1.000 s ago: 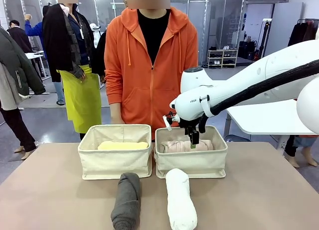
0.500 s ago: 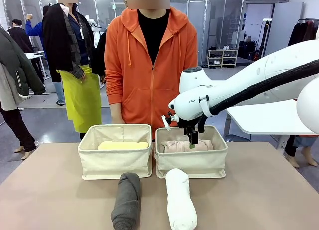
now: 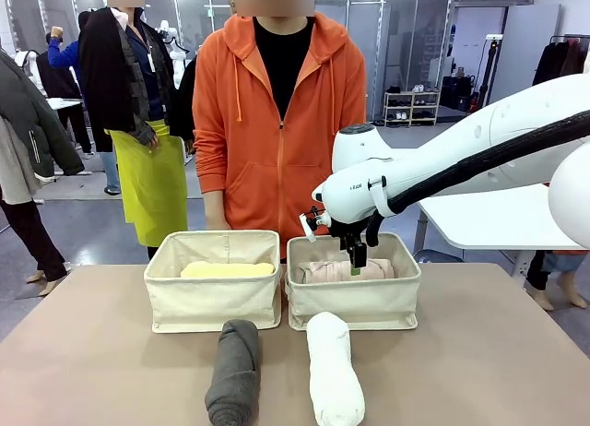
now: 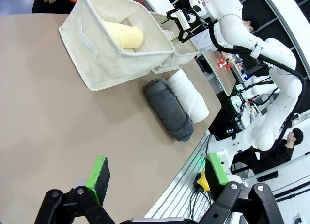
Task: Divide the towels into two baskets.
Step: Pick up one hotel-folded towel from the bottom of the table and place it in the Fabric basket indicated by the person.
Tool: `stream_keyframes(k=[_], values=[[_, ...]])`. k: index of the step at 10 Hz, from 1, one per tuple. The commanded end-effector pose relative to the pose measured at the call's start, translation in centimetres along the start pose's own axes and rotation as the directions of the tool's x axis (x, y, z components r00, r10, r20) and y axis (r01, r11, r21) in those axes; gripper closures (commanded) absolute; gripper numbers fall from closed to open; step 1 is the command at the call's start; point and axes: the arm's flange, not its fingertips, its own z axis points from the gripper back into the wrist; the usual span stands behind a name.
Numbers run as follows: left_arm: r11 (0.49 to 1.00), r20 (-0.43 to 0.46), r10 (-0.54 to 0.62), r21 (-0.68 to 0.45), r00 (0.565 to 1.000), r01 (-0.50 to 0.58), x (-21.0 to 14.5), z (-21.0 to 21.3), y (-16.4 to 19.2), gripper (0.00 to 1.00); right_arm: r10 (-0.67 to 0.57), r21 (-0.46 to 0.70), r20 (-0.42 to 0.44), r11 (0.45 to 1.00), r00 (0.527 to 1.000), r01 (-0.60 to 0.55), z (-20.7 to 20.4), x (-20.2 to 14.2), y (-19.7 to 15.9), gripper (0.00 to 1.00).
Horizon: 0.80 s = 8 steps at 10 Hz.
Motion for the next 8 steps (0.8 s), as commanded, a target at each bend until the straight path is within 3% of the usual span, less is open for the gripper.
stream_keyframes(k=[1, 3, 5, 7, 8], values=[[1.0, 0.011, -0.015, -0.014, 1.0, 0.015, 0.0, 0.3, -0.2, 0.0, 0.0, 0.0, 0.0, 1.0, 1.0, 0.0, 0.0, 0.0, 0.0, 0.0], [1.0, 0.011, -0.015, -0.014, 1.0, 0.015, 0.0, 0.3, -0.2, 0.0, -0.103, 0.045, 0.104, 0.994, 0.989, 0.099, 7.3, -2.6, 1.7, 0.0], [1.0, 0.011, -0.015, -0.014, 1.0, 0.015, 0.0, 0.3, -0.2, 0.0, -0.216, 0.088, 0.142, 0.975, 0.966, 0.205, 10.4, -6.6, 4.2, 0.0], [1.0, 0.011, -0.015, -0.014, 1.0, 0.015, 0.0, 0.3, -0.2, 0.0, -0.422, 0.228, 0.289, 0.902, 0.86, 0.366, 12.1, -13.4, 6.9, 0.0], [1.0, 0.011, -0.015, -0.014, 1.0, 0.015, 0.0, 0.3, -0.2, 0.0, -0.523, 0.285, 0.361, 0.85, 0.772, 0.442, 12.4, -17.3, 8.7, 0.0]])
